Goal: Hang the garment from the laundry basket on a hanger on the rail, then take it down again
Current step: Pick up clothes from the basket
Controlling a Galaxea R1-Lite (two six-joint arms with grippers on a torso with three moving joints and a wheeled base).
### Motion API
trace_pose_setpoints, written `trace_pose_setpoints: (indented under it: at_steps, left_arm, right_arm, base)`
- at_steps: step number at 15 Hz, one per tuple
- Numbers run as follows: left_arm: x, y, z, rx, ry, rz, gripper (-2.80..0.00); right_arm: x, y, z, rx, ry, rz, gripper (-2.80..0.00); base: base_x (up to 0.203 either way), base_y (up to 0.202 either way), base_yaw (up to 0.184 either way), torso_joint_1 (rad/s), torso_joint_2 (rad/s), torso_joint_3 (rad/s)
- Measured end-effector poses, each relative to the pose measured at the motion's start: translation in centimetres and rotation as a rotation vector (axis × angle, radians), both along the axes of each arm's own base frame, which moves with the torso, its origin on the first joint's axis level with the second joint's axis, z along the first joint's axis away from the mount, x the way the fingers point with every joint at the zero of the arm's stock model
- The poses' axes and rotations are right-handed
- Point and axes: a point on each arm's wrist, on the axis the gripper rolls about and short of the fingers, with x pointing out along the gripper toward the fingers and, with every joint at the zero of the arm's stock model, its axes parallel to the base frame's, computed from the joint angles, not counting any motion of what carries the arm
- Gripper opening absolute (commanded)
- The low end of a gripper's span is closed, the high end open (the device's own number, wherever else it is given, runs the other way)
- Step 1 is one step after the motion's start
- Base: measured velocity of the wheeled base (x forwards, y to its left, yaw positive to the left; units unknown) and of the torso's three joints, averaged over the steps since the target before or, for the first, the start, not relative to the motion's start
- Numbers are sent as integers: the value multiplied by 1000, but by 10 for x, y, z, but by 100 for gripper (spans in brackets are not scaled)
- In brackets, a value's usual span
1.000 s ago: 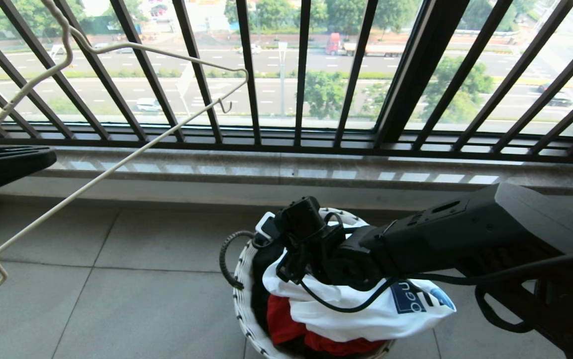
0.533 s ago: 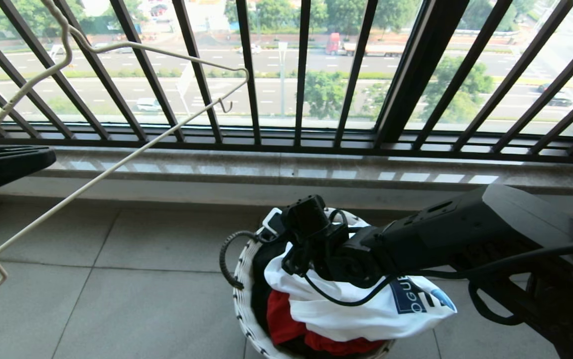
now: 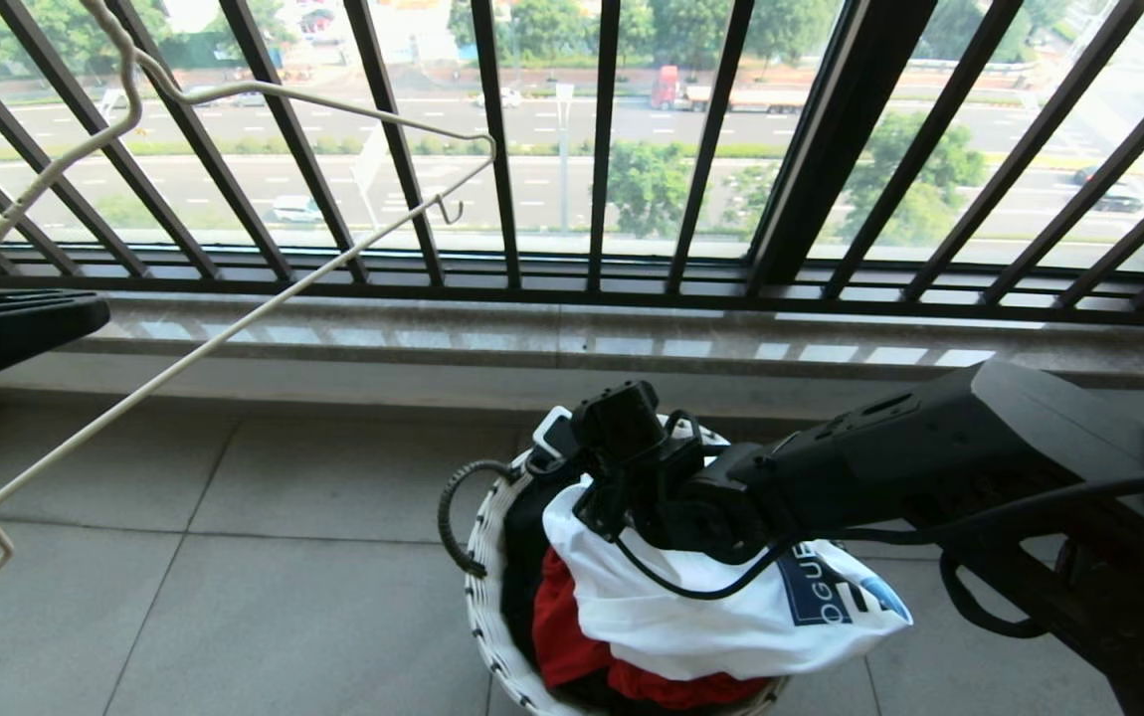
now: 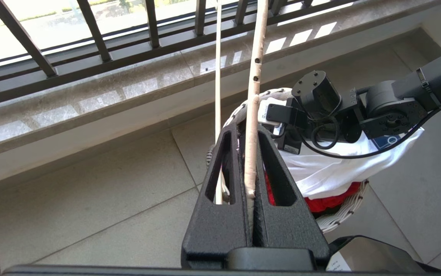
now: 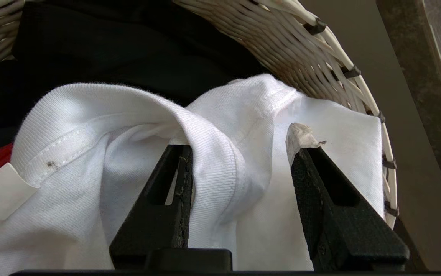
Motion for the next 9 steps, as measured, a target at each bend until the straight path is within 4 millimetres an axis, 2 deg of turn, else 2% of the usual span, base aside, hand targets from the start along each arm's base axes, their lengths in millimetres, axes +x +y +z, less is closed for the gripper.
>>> trace_pose_setpoints:
  at_steps: [6,9]
  left_arm:
    - [-1,0,0,0,-4,0,-280]
    - [-2,0,1,0,-8,0,-280]
  right_arm:
    - [-1,-2,9,34,-11,-10,-280]
    - [-8,-3,29,70,-36,1,-280]
  base:
    - [0,0,0,0,0,0]
    - [0,0,0,0,0,0]
